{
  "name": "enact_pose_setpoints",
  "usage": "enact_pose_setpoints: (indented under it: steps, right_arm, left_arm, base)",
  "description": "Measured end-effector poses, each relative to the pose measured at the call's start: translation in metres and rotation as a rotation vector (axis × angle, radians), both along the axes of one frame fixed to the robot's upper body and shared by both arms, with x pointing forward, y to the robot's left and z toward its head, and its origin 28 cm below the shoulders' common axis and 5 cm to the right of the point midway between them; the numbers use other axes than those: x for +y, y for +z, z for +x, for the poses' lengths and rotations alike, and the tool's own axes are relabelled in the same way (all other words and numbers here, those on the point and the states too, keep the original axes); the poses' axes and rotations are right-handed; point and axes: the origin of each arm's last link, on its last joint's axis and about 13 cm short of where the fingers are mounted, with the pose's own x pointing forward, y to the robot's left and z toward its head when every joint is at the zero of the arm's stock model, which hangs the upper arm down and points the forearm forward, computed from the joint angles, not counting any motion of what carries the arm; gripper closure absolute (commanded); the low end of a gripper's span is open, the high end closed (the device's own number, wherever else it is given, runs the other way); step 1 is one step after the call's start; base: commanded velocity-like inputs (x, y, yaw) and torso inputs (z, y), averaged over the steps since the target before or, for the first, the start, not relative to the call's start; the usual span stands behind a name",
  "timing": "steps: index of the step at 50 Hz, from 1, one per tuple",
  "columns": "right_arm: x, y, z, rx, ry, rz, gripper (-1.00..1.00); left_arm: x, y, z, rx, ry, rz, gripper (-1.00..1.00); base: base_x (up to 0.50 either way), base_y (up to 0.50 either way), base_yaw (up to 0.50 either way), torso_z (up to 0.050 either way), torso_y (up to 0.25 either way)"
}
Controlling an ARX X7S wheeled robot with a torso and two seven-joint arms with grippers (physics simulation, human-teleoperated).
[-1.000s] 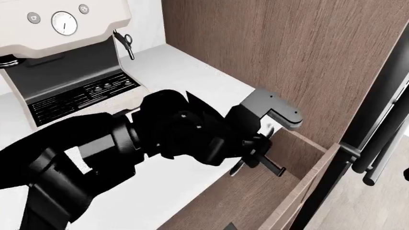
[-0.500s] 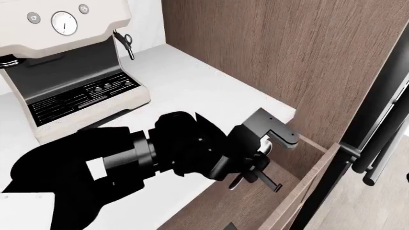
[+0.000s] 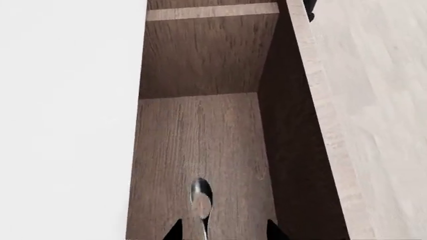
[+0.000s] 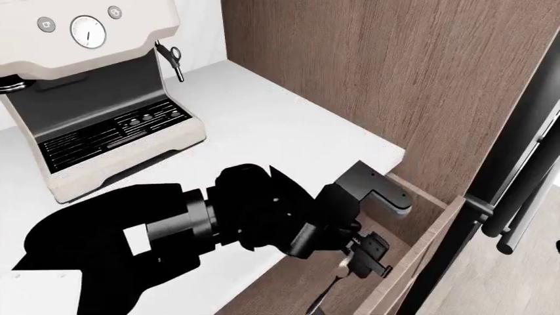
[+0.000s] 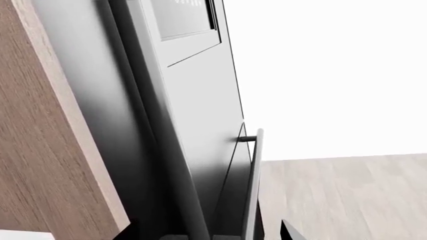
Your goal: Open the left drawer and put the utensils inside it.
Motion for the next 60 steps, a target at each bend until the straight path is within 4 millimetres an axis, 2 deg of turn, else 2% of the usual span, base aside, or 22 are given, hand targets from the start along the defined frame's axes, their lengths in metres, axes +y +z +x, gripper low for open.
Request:
enact_pose_setpoints:
  steps: [25,32,41,60]
  right_arm:
    - [0.0,0.0,0.0,-0.006,0.001,-0.002,-1.0]
    - [0.001,0.001,0.001,-0.008,0.005,-0.006,-1.0]
    - [0.003,0.002,0.003,-0.008,0.013,-0.009,-1.0]
    - [0.008,0.009,0.008,-0.016,0.038,-0.027,-1.0]
  left_arm:
    - [-0.001,0.006,-0.001,0.026,-0.006,-0.017,-1.0]
    - [0.003,0.03,-0.001,-0.063,0.019,0.013,-1.0]
    - [0.011,0.064,-0.021,-0.166,0.012,0.006,-1.0]
    - [0.032,0.088,-0.038,-0.252,0.028,-0.066,-1.0]
  base:
    - [0.0,0.0,0.0,0.0,0.0]
    - [0.0,0.0,0.0,0.0,0.0]
    - [0.0,0.0,0.0,0.0,0.0]
    - [0.0,0.0,0.0,0.0,0.0]
